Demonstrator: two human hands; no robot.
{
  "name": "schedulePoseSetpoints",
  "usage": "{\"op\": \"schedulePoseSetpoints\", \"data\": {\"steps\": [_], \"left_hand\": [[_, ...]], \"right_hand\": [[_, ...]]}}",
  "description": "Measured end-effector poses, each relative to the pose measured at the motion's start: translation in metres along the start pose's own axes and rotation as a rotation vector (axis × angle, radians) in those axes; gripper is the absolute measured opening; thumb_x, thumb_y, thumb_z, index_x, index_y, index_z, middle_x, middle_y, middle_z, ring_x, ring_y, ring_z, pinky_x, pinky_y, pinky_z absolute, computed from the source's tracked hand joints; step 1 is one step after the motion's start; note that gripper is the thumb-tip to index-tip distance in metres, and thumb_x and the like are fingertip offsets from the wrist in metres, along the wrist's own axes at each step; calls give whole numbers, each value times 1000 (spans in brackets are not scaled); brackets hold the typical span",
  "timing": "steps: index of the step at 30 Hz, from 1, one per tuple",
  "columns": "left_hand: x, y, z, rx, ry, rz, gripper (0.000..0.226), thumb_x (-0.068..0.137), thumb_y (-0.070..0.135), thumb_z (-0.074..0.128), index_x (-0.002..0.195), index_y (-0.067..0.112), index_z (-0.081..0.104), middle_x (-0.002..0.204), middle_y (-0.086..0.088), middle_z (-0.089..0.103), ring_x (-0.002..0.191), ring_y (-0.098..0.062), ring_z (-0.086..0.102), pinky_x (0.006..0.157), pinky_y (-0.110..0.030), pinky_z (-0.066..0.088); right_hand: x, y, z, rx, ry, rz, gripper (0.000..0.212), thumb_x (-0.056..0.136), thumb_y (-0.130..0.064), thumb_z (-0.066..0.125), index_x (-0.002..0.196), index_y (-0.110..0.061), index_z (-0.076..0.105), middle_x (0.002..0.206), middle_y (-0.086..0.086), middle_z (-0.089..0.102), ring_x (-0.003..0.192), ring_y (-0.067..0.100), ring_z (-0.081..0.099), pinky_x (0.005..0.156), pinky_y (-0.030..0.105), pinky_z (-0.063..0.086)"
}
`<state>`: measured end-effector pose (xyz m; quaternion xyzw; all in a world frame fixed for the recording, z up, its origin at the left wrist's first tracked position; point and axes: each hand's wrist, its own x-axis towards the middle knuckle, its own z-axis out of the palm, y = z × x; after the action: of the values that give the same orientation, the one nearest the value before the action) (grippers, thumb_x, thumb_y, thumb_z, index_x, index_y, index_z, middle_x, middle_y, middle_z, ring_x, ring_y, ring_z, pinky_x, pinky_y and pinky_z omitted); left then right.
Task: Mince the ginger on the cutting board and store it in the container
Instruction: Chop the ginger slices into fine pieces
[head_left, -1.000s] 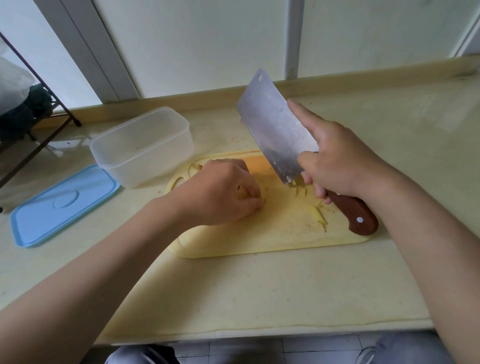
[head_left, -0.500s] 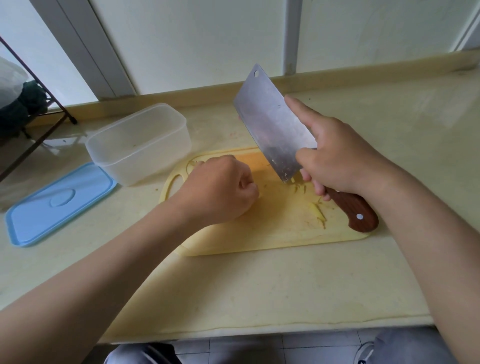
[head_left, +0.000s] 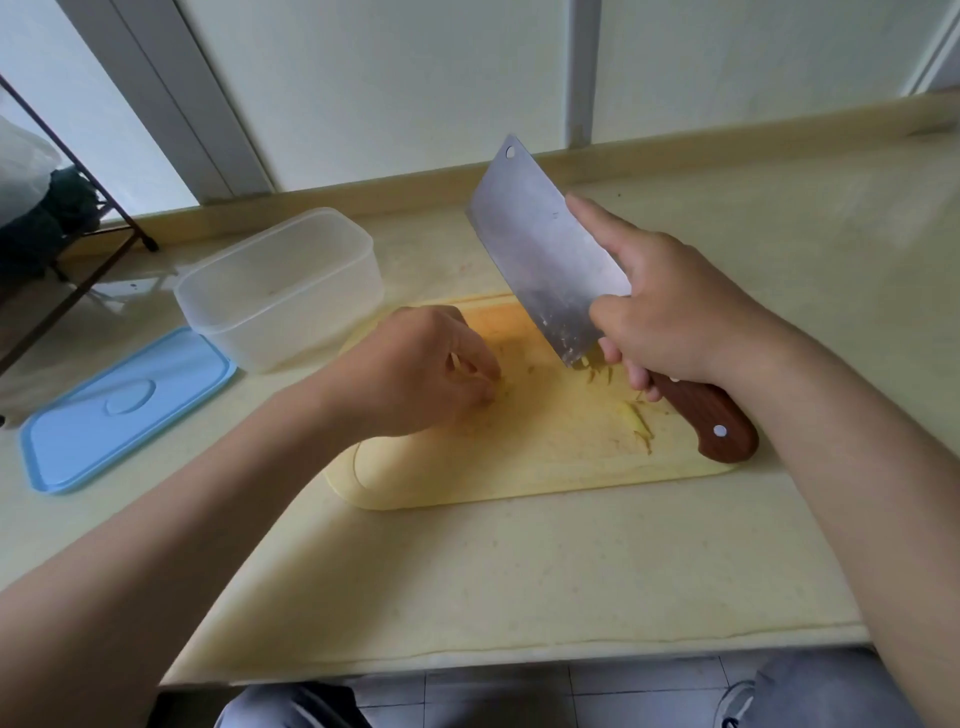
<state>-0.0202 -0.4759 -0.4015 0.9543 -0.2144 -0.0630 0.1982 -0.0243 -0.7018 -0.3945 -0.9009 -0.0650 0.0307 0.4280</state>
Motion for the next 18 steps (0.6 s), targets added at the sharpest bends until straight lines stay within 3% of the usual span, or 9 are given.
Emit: {"op": "schedulePoseSetpoints", "data": {"steps": [4, 10, 12, 15, 18], "left_hand": [[4, -1, 9, 15, 59, 62, 6, 85, 25, 78, 91, 27, 80, 92, 12, 62, 82, -5, 58, 75, -23, 44], [8, -3, 30, 45, 197, 220, 14, 87, 31, 76, 86, 18, 78, 83, 9, 58, 71, -13, 55, 70, -25, 40], [7, -9, 24, 52, 214, 263, 20, 87, 37, 69, 88, 19, 78, 85, 7, 62, 73, -15, 57, 72, -27, 44], [4, -23, 11, 90, 170, 421, 15, 85, 27, 69, 91, 18, 79, 92, 5, 71, 80, -20, 62, 76, -36, 53], [1, -32, 13, 136, 139, 569, 15, 86, 20, 68, 93, 16, 80, 99, 4, 73, 84, -23, 66, 77, -41, 53]], "right_hand": [[1, 0, 0, 21, 2, 21, 93, 90, -3, 39, 157, -61, 14, 83, -2, 59, 39, 17, 58, 42, 28, 50], [2, 0, -1, 19, 1, 28, 94, 89, -2, 38, 157, -61, 14, 87, -13, 38, 39, 19, 57, 42, 29, 50], [1, -1, 0, 6, -6, 36, 93, 89, -2, 39, 157, -61, 14, 83, -14, 44, 39, 19, 57, 42, 29, 50], [-6, -6, -1, 8, -23, 58, 94, 89, -1, 40, 158, -60, 15, 71, 7, 64, 40, 21, 58, 42, 31, 51], [-17, -16, 4, 13, -49, 94, 94, 90, 0, 41, 157, -62, 16, 68, 12, 67, 40, 21, 59, 42, 34, 53]]}}
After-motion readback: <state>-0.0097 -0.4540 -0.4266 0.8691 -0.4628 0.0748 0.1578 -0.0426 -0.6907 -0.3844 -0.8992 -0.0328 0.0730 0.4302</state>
